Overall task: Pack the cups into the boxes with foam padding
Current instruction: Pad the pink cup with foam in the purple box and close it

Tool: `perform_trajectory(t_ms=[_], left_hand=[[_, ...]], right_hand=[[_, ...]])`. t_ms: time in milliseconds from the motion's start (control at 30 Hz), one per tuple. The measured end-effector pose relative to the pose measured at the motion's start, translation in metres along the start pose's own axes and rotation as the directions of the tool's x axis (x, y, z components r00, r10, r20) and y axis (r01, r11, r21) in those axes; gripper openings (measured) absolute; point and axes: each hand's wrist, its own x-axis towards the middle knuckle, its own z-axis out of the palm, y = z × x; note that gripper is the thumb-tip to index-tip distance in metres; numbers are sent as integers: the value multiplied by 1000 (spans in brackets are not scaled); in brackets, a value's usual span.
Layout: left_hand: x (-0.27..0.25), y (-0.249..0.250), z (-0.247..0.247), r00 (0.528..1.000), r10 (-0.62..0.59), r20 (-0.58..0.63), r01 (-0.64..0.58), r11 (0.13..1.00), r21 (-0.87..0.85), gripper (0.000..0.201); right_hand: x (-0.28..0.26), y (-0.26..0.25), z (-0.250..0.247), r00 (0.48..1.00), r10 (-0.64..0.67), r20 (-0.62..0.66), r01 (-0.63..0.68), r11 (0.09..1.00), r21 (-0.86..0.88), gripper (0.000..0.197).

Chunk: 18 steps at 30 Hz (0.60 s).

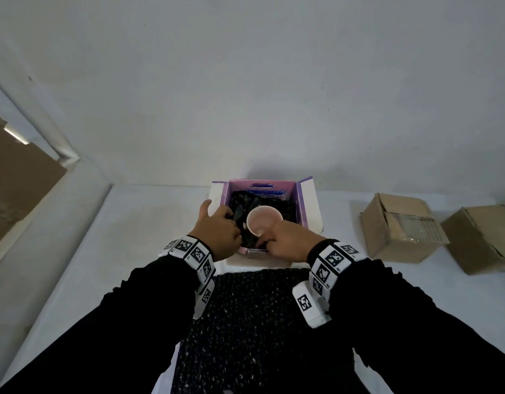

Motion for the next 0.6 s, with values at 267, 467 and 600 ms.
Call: perform_trajectory(t_ms=[267,467,600], left_hand=[[7,-10,-8,986,-58,-158,66,997,49,37],[18,-13,-11,998,-47,-44,50,996,70,42],[23,-13,-7,998,-52,18,51,998,47,45]], right_hand=[[10,7,6,999,32,-15,-31,999,44,40],[39,3,-25,966,-34,-258,35,999,-1,21],[74,3,-30,983,-37,-178,8,987,-161,37]])
